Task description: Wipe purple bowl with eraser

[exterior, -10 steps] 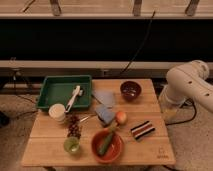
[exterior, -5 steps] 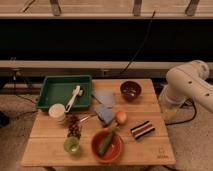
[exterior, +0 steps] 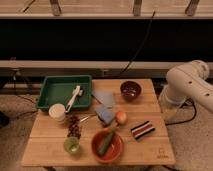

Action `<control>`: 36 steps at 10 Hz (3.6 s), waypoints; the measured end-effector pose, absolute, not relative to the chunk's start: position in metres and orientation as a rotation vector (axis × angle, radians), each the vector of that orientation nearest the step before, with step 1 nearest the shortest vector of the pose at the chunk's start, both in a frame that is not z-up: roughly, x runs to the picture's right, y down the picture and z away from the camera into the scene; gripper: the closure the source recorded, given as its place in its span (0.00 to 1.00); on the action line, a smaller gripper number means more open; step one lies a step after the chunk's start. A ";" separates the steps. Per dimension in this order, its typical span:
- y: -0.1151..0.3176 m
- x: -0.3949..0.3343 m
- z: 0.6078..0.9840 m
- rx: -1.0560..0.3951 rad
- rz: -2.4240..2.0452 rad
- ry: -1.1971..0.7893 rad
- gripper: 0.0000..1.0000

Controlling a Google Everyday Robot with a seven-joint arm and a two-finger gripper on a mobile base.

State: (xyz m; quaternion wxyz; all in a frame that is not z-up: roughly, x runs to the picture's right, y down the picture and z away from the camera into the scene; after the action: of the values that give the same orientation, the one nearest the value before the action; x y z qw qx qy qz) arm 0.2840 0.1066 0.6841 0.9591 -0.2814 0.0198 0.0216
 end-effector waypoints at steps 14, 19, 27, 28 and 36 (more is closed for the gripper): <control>0.116 0.280 0.689 -0.590 0.030 0.021 0.35; 0.182 0.266 0.743 -0.672 -0.005 -0.089 0.35; 0.220 0.245 0.788 -0.672 -0.070 -0.230 0.35; 0.222 0.243 0.790 -0.671 -0.086 -0.231 0.35; 0.234 0.235 0.812 -0.716 -0.220 -0.209 0.58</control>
State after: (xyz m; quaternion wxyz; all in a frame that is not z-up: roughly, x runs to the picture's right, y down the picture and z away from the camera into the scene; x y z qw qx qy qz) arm 0.2350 0.2342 0.8125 0.9254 -0.3489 -0.1017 -0.1072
